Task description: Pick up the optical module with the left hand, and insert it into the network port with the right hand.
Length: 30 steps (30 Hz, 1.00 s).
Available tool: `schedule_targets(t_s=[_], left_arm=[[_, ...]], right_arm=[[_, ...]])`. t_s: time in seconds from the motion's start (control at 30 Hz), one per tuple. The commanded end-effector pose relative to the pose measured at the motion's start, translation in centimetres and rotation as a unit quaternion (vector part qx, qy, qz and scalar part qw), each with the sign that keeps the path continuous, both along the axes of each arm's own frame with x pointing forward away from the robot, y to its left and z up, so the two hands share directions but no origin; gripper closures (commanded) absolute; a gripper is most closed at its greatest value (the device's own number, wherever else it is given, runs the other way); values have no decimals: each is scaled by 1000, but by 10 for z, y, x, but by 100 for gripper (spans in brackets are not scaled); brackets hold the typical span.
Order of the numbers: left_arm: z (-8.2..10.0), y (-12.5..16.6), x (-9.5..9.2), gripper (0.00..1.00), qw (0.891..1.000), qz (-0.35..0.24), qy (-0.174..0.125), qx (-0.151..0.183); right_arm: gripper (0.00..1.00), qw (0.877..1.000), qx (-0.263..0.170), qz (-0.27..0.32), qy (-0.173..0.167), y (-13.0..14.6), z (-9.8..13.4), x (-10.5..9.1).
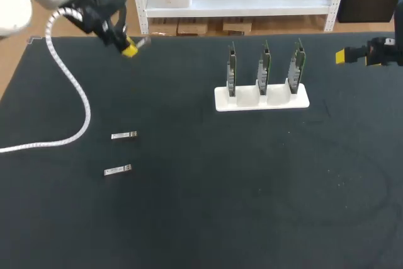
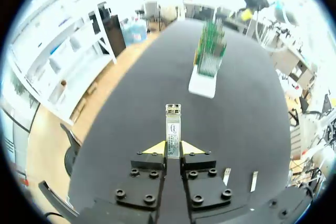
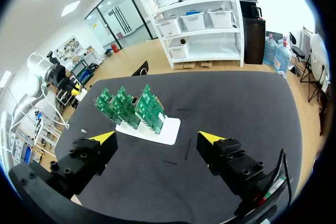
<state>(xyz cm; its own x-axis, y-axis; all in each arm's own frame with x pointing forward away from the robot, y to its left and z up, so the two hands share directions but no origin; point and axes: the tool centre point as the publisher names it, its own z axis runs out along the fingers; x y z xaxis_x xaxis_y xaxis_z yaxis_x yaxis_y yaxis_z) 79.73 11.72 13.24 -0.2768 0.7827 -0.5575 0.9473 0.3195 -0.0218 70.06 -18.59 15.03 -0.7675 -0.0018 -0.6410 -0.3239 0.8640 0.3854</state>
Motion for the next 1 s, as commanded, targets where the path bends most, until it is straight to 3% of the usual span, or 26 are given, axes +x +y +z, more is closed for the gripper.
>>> schedule_targets(t_s=[0.03,0.07,0.5,0.53,0.73,1.0], left_arm=[[28,5,-8,100,989,1,-66,-135],[33,5,-8,100,986,-1,-73,-149],[33,5,-8,100,986,-1,-73,-149],[34,1,-12,100,984,1,-77,-159],[52,-66,-11,100,964,-32,-97,-246],[56,-136,-8,100,939,-73,-83,-327]], right_arm=[[0,1000,-2,-2,0,1,0,-1],[0,1000,-2,-2,0,1,0,-1],[0,1000,-2,-2,0,1,0,-1],[0,1000,-2,-2,0,1,0,-1],[0,1000,-2,-2,0,1,0,-1],[0,1000,-2,-2,0,1,0,-1]])
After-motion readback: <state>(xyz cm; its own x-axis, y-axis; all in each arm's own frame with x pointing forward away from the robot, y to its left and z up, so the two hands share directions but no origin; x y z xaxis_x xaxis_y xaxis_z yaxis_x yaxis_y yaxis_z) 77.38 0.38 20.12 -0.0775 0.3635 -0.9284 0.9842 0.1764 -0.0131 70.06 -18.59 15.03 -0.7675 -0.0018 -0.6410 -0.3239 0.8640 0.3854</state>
